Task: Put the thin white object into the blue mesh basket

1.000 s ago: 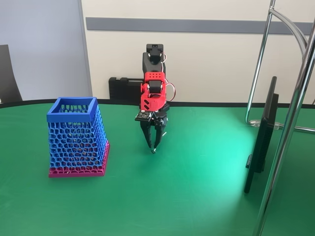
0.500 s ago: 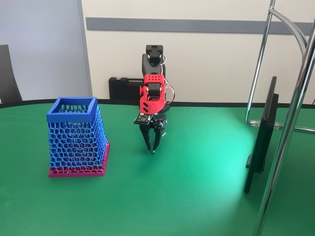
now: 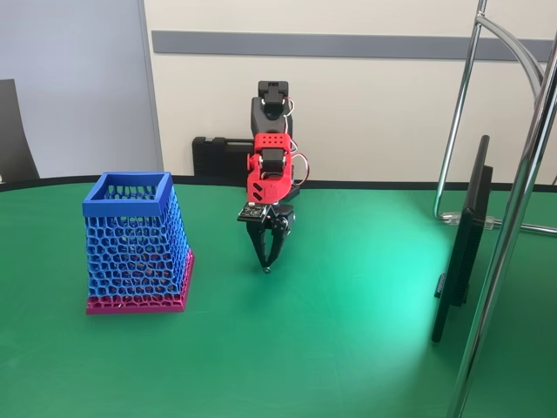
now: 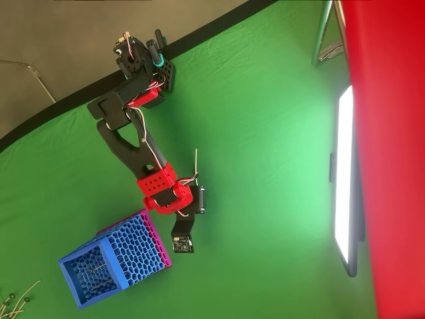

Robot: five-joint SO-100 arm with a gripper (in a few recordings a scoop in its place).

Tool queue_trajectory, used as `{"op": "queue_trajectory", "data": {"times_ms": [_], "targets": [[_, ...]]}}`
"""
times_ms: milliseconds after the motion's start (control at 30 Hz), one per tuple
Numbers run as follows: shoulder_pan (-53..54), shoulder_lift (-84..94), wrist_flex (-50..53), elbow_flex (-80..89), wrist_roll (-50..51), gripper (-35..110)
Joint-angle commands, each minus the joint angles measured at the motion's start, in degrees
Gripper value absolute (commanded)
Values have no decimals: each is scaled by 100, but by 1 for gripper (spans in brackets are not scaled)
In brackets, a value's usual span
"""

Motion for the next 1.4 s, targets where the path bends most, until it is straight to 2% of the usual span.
{"op": "queue_trajectory", "data": {"times_ms": [0, 567, 667, 767, 867, 1367], "targets": [[79, 26, -35, -193, -26, 1], [167, 325, -53, -1257, 536, 1], [132, 396, -35, -1081, 519, 3], [79, 527, -44, -817, 589, 13], [-35, 712, -44, -545, 650, 15], [-141, 1037, -519, 562, 677, 17]]}}
